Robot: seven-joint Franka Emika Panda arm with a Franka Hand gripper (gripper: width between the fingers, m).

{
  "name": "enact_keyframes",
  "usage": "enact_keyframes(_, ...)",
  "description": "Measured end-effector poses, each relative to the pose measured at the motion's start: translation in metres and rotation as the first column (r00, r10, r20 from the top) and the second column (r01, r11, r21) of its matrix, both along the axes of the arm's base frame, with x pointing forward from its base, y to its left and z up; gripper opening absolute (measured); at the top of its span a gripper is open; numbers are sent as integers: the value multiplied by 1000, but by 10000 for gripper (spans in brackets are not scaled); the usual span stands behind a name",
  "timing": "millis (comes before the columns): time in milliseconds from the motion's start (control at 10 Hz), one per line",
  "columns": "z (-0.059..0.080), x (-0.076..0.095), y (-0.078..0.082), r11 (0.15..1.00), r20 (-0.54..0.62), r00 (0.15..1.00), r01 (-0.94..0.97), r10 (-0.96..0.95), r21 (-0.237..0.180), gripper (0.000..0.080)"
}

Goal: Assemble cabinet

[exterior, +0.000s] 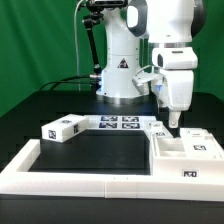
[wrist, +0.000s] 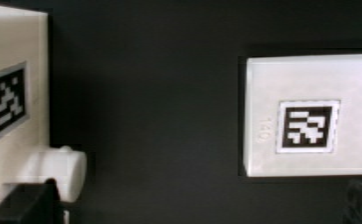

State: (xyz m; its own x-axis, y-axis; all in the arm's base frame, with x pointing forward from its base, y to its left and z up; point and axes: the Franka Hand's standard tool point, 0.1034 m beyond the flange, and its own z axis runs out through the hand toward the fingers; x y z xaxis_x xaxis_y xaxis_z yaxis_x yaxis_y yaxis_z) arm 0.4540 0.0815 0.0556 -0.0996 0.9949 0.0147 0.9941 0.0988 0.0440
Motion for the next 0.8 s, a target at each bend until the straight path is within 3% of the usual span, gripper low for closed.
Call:
enact_keyframes(200,-6,-4,-6,1000,4,1000,-9,8,7,797)
enact_keyframes(500,-15,-29,-12,1000,-8,1000,-14,14,14,797)
enact_keyframes(800,-25,-44,-21,1000,-20,1000,6,-5,25,797)
